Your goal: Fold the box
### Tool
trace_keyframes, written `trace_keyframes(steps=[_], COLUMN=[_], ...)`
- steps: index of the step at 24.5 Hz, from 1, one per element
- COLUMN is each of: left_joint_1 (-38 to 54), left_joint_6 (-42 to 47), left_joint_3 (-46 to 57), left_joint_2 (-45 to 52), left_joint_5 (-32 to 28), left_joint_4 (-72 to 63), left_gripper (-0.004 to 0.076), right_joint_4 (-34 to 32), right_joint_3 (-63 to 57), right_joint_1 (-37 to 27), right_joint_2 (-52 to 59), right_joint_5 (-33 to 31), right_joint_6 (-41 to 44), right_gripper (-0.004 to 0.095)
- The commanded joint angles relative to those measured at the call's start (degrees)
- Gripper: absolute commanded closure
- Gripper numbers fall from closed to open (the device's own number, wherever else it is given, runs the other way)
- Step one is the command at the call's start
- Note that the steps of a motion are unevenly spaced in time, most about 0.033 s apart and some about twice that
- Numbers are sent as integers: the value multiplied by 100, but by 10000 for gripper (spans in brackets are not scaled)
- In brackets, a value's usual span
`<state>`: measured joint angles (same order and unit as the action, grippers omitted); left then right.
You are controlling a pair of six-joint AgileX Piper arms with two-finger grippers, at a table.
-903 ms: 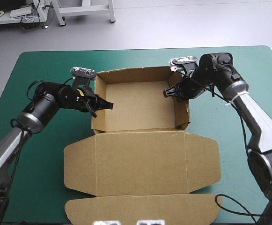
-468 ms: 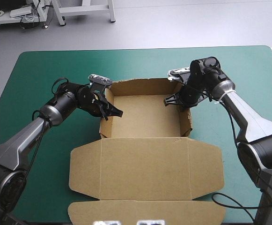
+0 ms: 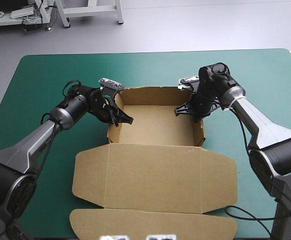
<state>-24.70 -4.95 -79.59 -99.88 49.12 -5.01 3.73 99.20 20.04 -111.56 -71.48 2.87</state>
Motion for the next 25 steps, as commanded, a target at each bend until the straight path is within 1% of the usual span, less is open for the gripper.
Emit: trace_keyframes(steps=[1,3,4,5,6,8,9,10,11,12,13,14,16,18,23,25], left_joint_1=[-138,-138,-138,-138,-138,-138,-138,-138,-138,-138,-138,-138,-138,-138,-138,-138], left_joint_6=[-192,-217,-216,-216,-216,-216,-203,-195,-76,92,106,106,106,106,106,106], left_joint_3=[-37,-37,-37,-37,-37,-50,-91,-116,-214,-353,-507,-619,-849,-1092,-1679,-1814], left_joint_2=[90,90,90,90,90,90,90,90,90,90,90,90,90,90,90,130], left_joint_5=[436,534,623,674,788,992,1094,1151,1240,1252,1252,1275,1430,1661,2457,2473], left_joint_4=[-46,0,0,0,0,0,0,0,0,0,-52,-106,-150,-124,271,427], left_gripper=[731,715,661,628,537,388,319,269,181,160,160,160,160,160,160,160], right_joint_4=[260,230,228,228,239,263,288,303,326,326,326,326,326,326,240,240], right_joint_3=[150,150,150,150,150,150,150,150,150,150,150,150,150,150,298,412], right_joint_1=[96,96,96,96,96,96,96,96,96,96,96,96,96,96,96,96], right_joint_2=[228,228,228,228,228,228,228,239,239,239,239,239,261,321,562,685], right_joint_5=[74,50,-2,-2,-2,-2,-2,-2,-2,-2,-2,-2,-2,-2,-2,-2], right_joint_6=[-219,-128,-115,-126,-137,-234,-287,-287,-287,-287,-287,-287,-287,-287,-287,-287], right_gripper=[921,920,915,903,851,724,644,575,386,209,113,56,27,28,28,29])
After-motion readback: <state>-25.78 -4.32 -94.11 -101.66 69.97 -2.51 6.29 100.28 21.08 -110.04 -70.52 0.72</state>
